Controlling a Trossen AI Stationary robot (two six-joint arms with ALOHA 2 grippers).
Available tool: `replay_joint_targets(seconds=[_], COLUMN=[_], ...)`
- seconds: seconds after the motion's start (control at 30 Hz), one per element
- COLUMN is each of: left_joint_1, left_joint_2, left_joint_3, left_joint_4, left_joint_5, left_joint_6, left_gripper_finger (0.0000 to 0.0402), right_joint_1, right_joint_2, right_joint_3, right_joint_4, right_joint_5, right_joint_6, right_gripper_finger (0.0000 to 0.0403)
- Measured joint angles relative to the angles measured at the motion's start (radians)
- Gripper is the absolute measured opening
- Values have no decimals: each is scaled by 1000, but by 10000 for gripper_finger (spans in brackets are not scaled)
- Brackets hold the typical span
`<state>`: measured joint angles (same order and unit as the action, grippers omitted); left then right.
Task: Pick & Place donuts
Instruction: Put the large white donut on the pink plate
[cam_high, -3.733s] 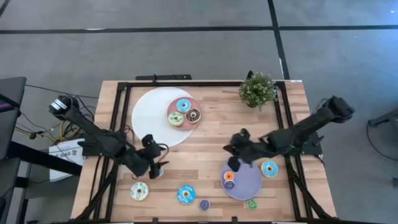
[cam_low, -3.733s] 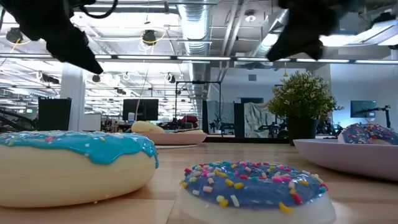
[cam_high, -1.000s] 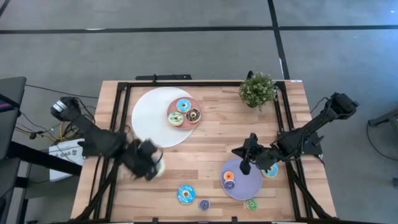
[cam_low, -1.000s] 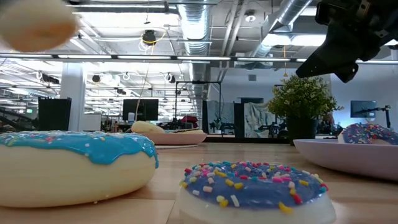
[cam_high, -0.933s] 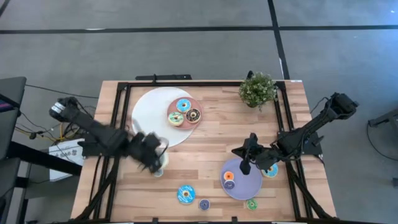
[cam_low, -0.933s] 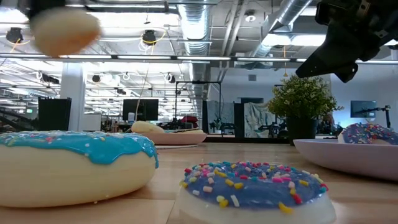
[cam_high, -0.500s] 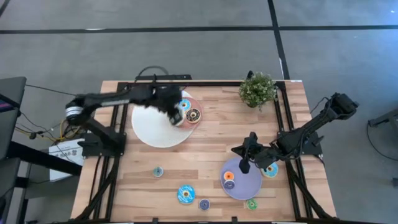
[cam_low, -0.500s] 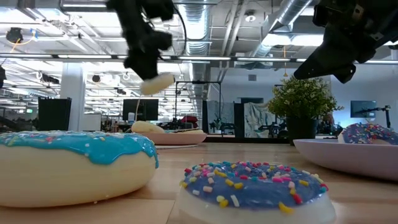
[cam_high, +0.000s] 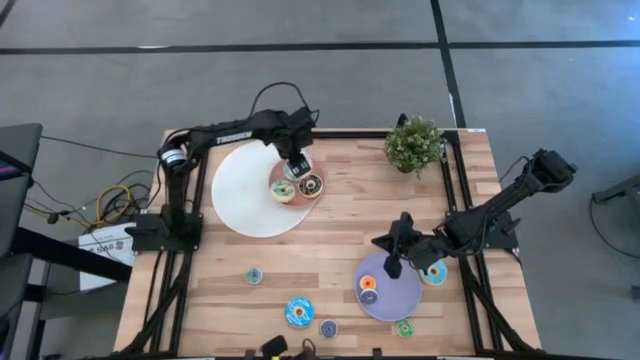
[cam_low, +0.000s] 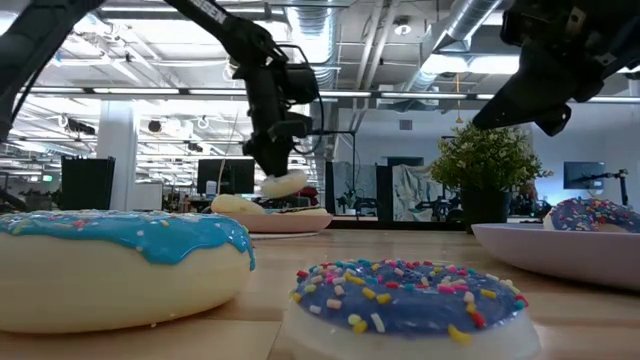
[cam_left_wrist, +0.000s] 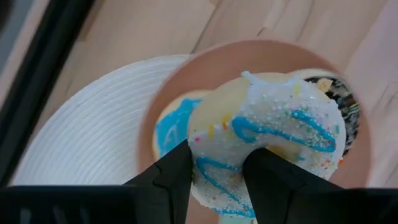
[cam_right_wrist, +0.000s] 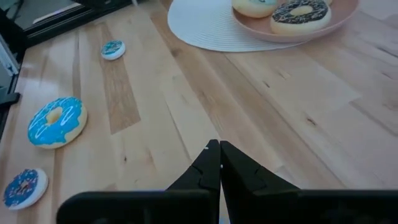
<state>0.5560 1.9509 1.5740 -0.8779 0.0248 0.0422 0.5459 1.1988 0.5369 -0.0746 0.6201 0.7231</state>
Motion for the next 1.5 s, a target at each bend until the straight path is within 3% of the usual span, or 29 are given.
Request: replay_joint_targets(seconds=[0.53,1.27,1.5], left_joint_1=[-2,18,28], left_joint_2=[56,97,97], left_joint_3=[47,47,47], left_joint_4=[-74,-52,-51], left_joint_5=[38,50,58], left_joint_6=[-40,-54,-69], left_gripper_finger=[126,126,176], right_joint_1=[-5,-5,-5], right_joint_2=[0,0,0], right_joint_3=[0,0,0], right_joint_4=[0,1,1], right_joint_5=[-30,-29,-29], right_joint_6=[-120,-103,-103], right_gripper_finger=[1,1,1])
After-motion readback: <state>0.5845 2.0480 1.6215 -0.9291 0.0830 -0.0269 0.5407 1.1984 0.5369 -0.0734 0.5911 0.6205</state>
